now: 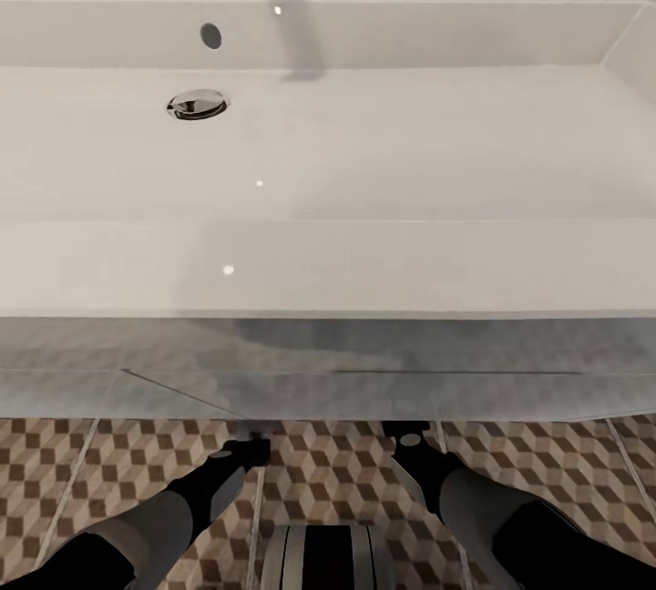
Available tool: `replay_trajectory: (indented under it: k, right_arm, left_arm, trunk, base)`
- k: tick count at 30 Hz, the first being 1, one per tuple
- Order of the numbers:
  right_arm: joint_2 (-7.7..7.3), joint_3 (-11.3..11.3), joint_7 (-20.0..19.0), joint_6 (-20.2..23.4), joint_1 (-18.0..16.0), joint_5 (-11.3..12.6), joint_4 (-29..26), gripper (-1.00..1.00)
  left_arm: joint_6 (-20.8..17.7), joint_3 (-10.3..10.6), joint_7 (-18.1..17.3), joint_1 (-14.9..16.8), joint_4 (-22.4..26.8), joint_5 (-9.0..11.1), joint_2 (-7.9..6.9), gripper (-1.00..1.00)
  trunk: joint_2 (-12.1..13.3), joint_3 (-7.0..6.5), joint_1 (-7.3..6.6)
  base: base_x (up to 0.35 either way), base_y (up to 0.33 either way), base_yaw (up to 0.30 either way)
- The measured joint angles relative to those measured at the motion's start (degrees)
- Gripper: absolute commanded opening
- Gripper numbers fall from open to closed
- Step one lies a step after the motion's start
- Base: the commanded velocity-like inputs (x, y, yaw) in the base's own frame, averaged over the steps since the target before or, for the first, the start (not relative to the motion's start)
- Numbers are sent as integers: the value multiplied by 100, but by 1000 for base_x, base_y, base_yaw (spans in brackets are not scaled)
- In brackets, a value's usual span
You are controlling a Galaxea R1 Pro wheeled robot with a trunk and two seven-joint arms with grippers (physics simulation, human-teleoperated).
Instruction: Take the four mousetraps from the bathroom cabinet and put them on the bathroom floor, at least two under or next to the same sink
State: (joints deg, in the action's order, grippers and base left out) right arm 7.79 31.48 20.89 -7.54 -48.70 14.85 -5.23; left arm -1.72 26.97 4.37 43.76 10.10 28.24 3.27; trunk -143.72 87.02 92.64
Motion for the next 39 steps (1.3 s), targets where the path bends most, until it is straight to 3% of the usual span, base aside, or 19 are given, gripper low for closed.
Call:
replay_trajectory:
  k: [26,33,39]
  right_arm:
    - [2,-10,7,8,-4,0,-28,-100]
    - [2,-10,8,32,-4,8,-9,-100]
    - [2,-9,8,227,-4,11,-3,-100]
  left_arm:
    - [99,27,-17,-1,108,0,5,-100]
    - [88,123,-18,-1,101,0,8,-100]
    - [40,128,-10,0,65,0,19,-100]
  trunk:
    - [0,0,0]
    - [0,0,0]
    - [0,0,0]
  base:
    - [22,0,0]
    - [4,0,0]
    - [0,0,0]
